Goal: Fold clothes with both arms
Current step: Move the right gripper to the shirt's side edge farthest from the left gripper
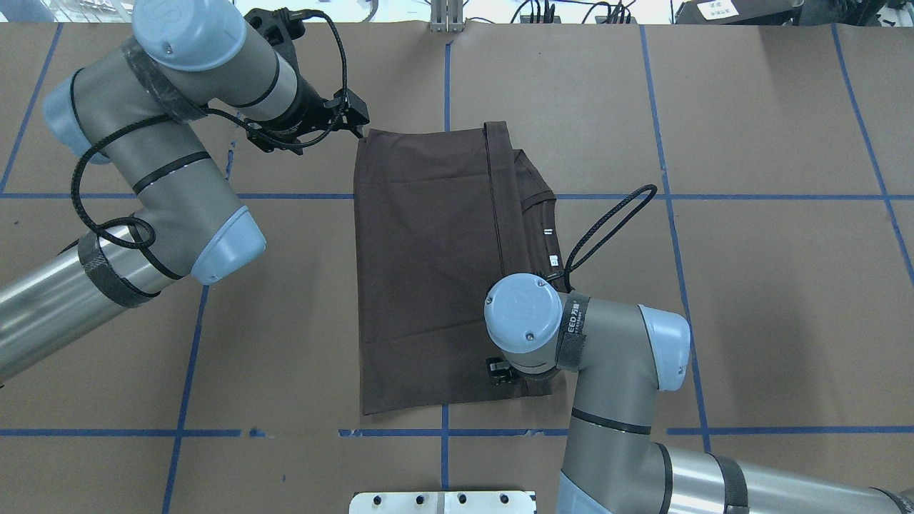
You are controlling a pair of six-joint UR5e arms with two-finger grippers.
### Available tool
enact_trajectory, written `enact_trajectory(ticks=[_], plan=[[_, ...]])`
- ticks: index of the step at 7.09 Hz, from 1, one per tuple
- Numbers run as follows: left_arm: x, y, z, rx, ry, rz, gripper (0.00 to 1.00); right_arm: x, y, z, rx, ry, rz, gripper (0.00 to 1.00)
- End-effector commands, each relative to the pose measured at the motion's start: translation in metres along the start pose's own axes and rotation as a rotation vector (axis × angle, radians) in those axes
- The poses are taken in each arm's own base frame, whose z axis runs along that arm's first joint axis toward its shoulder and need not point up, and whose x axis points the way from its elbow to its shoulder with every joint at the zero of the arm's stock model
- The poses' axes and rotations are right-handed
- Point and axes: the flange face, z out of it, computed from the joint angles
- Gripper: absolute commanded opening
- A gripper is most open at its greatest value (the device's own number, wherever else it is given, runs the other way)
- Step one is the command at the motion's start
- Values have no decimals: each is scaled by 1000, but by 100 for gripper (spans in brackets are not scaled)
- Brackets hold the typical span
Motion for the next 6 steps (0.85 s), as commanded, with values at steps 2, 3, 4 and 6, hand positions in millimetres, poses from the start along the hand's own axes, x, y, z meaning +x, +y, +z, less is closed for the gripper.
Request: enact_trajectory(ticks=[2,3,4,6], plan=[[-1,1,0,2,3,-21,100,9,-4,0,-13,33,-14,100],[2,2,-1,2,7,-31,100,14,-7,0,-17,43,-7,100],[3,2,-2,2,9,-38,100,17,-9,-2,-18,48,-7,100],[1,2,0,1,5,-49,100,39,-21,1,-11,66,22,100]])
